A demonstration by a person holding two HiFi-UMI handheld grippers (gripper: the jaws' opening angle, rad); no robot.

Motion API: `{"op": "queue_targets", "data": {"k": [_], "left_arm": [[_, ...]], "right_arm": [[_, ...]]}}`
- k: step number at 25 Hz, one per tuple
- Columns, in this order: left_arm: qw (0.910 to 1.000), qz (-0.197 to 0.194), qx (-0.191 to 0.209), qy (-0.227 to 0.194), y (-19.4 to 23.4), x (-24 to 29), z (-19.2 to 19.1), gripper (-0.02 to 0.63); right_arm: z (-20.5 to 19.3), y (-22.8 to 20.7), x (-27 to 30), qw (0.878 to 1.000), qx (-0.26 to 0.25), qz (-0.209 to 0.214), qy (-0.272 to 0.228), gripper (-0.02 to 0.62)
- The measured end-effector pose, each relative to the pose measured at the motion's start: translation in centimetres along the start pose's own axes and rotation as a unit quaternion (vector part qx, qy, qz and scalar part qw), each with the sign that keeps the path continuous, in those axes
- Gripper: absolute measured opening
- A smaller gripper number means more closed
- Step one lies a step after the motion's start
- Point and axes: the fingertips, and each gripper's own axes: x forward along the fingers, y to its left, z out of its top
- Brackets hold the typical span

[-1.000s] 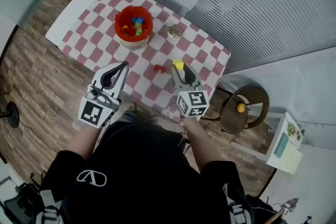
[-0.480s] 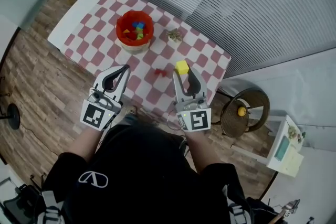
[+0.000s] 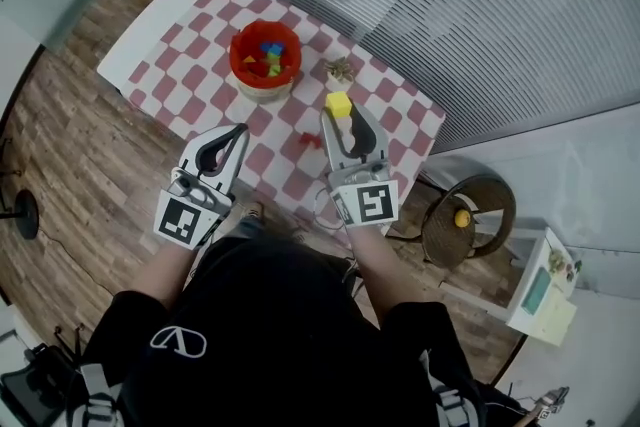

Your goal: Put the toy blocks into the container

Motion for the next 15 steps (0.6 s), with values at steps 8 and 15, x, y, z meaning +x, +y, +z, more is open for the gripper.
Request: {"op": "queue_targets", "data": {"k": [8,15], "left_arm": [[0.9997,0.023,0.005,-0.001,1.4,-1.5,0.4,0.006],[0.999,0.044,0.009,0.001,2.3,-2.8,0.5,0.006]], "right_arm": [[-1.5,-0.4,7.0,1.0,-0.001,0.017,0.003,0.152],[-5.1,-1.0,14.7,0.999,0.0,0.025,0.039,0.152]]}}
